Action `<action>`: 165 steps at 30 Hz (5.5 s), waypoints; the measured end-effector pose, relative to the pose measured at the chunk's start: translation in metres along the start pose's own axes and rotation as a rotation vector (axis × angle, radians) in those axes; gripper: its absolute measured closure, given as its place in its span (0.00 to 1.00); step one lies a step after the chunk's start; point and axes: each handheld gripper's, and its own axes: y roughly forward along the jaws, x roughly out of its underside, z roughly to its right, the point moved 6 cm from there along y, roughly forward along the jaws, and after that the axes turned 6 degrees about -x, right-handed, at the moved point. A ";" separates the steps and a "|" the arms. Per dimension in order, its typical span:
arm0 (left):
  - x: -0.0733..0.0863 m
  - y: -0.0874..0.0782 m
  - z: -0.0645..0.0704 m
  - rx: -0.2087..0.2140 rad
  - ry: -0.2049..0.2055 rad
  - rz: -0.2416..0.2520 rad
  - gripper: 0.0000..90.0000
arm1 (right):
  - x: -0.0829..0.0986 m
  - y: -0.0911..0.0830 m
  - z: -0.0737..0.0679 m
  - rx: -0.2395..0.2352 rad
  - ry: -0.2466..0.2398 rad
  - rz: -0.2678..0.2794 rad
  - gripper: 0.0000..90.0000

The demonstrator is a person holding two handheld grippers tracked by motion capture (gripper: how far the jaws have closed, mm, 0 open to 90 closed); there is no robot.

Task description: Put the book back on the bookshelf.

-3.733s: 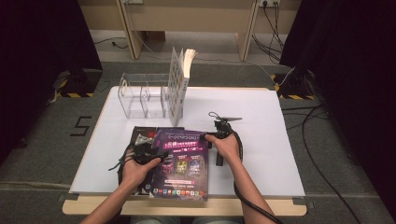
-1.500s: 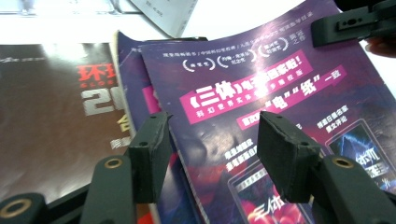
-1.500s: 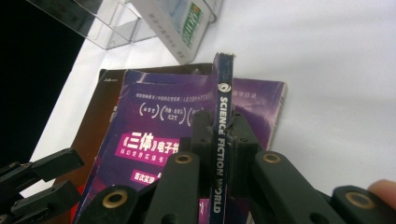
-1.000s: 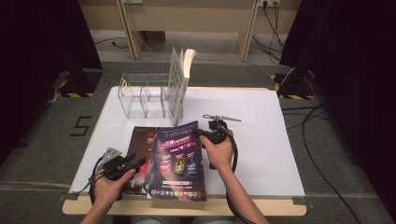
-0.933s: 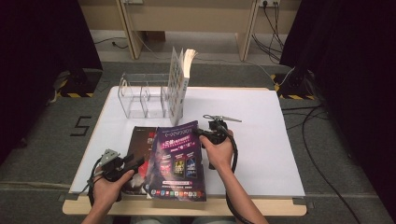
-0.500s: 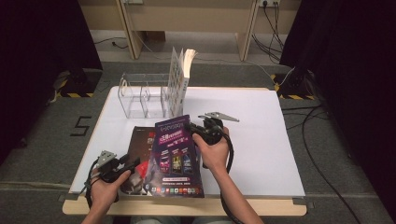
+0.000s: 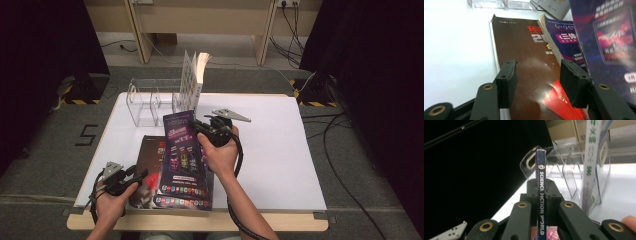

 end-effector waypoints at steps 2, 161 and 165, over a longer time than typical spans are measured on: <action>0.000 0.000 -0.001 -0.007 0.004 0.005 0.55 | -0.005 0.001 -0.002 0.001 -0.010 0.012 0.94; 0.006 0.002 -0.003 -0.032 0.019 0.003 0.68 | -0.079 0.109 0.026 0.219 -0.126 -0.093 0.91; 0.006 0.002 -0.003 -0.033 0.021 0.000 0.68 | -0.080 0.109 0.024 0.207 -0.115 -0.111 0.93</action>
